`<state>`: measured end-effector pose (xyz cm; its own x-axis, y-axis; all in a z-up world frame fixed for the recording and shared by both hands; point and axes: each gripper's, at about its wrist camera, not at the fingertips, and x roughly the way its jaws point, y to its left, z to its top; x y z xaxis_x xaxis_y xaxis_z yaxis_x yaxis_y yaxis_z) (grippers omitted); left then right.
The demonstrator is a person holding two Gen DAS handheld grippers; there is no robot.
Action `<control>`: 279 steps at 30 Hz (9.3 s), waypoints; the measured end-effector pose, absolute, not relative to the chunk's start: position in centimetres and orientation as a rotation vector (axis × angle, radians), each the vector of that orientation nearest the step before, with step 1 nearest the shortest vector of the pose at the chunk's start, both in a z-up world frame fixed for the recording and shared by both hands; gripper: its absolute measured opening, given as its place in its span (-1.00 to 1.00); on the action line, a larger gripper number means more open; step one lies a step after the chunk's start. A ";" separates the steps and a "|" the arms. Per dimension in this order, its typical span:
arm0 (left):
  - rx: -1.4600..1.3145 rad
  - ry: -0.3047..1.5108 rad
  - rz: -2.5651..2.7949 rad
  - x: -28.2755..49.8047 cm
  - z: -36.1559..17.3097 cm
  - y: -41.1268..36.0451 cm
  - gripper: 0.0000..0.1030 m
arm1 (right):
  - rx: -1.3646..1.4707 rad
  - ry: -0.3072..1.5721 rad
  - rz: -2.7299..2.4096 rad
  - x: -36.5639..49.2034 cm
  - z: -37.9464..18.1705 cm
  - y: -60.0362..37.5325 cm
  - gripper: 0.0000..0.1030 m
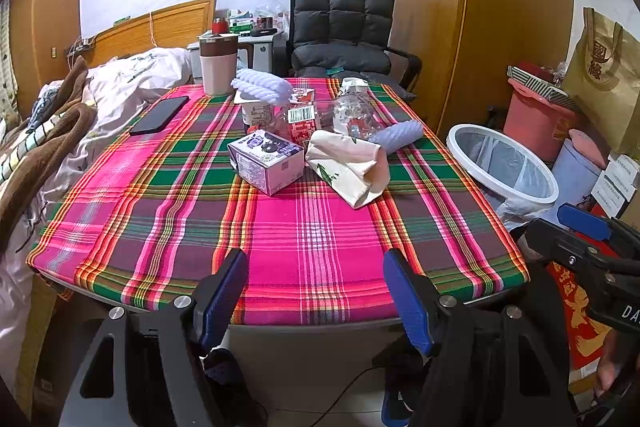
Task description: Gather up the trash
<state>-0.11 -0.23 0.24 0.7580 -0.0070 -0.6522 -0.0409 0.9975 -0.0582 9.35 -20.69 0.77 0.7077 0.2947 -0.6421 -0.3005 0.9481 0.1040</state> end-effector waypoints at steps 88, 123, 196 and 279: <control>-0.228 0.801 0.178 14.6 -4.0 7.9 0.07 | 0.029 0.777 0.538 17.8 -1.7 -19.0 -0.74; -0.092 0.726 -0.213 11.2 0.9 -4.7 0.05 | 0.106 0.691 0.306 15.6 0.3 -26.9 -0.78; -0.101 0.750 -0.255 10.1 -0.2 -5.5 0.15 | 0.119 0.737 0.335 14.2 0.4 -26.7 -0.31; -0.401 0.753 -0.022 12.0 -1.7 7.6 0.44 | 0.193 0.955 0.400 26.5 -3.8 -20.4 -0.53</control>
